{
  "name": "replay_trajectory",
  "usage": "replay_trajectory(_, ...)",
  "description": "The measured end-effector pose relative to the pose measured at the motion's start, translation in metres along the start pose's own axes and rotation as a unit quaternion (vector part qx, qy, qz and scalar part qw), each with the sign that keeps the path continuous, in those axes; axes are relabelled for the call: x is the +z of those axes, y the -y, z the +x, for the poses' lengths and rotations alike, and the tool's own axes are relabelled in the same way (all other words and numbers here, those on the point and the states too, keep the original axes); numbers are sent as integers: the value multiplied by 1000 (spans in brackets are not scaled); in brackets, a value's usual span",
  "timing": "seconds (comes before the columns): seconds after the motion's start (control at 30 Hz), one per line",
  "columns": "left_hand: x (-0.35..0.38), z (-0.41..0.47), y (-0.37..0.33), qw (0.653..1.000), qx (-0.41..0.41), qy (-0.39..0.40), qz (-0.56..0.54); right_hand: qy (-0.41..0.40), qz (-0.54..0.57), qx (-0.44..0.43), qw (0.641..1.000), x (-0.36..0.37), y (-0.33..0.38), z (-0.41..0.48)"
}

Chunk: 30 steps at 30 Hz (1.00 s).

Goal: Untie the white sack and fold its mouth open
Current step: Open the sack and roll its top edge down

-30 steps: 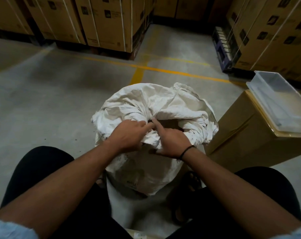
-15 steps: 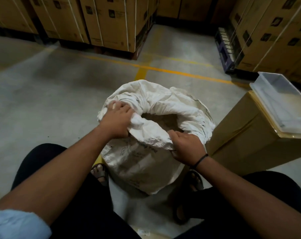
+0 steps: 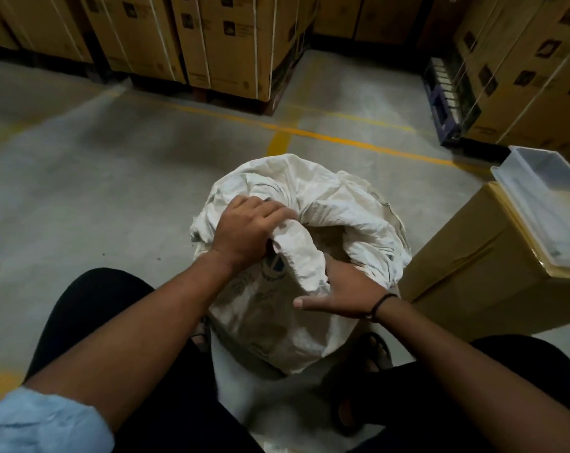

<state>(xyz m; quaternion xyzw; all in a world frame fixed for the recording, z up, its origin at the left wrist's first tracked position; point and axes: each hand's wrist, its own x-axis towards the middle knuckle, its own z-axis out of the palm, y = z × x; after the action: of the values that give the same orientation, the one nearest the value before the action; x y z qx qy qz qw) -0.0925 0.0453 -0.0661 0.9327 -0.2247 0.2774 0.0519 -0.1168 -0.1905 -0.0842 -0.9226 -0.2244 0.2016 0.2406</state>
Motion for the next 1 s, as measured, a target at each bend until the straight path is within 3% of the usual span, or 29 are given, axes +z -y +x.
replay_trajectory(0.07,-6,13,-6,986,-59,155,-18,-61,-68,46,995,19,-3,12)
replay_trajectory(0.1,-11,19,-6,961,-83,265,-18,-73,-109,65,989,26,-3,16)
replay_trajectory(0.2,-29,30,-4,836,-69,544,7,-8,-165,-9,986,22,1,20)
replay_trajectory(0.27,-33,28,-3,797,-61,601,-8,56,-102,-68,991,3,4,17)
replay_trajectory(0.3,-34,26,-5,790,-70,608,-25,40,-23,-66,997,-6,3,16)
replay_trajectory(0.37,-30,26,-8,811,-91,576,-36,-106,101,1,989,-22,-14,21)
replay_trajectory(0.43,-20,32,-14,876,-108,469,-20,-279,65,124,950,-34,-43,28)
replay_trajectory(0.47,-15,36,-18,908,-110,404,-8,-311,48,197,929,-38,-58,29)
replay_trajectory(0.57,-5,45,-33,960,-109,255,-21,-252,120,334,900,-36,-97,34)
replay_trajectory(0.7,10,48,-44,973,-87,210,-51,-196,319,309,874,-12,-107,42)
replay_trajectory(0.87,32,61,-48,980,-39,187,-46,-265,319,231,880,-25,-94,62)
replay_trajectory(1.0,50,90,-42,980,-25,187,-65,-253,396,154,869,-62,-84,63)
